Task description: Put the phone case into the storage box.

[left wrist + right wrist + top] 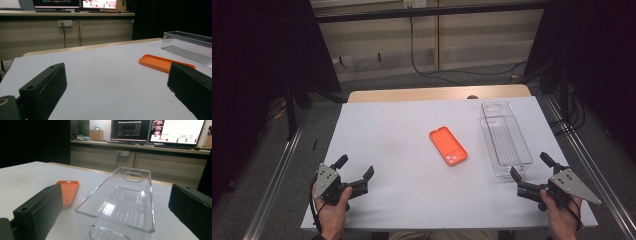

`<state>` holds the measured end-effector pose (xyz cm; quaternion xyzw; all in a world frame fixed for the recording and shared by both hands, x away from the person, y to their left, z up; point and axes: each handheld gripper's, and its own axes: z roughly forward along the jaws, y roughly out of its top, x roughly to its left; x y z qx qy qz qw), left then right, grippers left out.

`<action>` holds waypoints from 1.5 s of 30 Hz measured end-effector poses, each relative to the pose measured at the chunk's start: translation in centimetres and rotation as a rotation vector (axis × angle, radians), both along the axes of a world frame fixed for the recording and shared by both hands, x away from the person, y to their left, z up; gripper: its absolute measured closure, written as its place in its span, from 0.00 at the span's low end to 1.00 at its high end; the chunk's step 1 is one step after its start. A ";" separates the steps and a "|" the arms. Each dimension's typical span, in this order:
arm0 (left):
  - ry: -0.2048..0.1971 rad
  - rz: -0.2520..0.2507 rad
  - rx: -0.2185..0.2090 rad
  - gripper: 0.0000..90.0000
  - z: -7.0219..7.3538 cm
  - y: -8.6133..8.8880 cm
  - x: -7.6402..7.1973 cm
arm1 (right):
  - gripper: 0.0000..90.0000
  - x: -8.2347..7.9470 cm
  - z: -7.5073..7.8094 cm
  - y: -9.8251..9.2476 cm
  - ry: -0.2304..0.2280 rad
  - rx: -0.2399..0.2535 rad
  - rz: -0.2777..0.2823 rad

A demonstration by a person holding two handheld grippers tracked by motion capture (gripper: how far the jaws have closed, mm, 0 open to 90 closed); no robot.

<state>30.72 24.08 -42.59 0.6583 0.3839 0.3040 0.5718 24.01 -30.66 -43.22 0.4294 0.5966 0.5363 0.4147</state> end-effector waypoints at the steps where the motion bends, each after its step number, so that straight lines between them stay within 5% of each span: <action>1: 0.003 0.001 0.000 0.03 0.0 0.0 0.0 | 0.00 0.0 0.0 0.0 0.000 0.002 0.000; 19: 0.035 -0.053 0.047 0.03 -0.1 -1.1 0.3 | 0.00 -0.2 -0.1 -0.1 0.004 0.001 0.024; 34: 0.048 -0.129 0.026 0.03 -0.1 -2.2 1.2 | 0.00 -0.4 0.0 0.0 0.006 -0.001 0.020; 45: 0.008 -0.162 -0.001 0.02 0.1 -3.3 1.8 | 0.00 -0.3 0.0 0.2 0.010 -0.008 0.023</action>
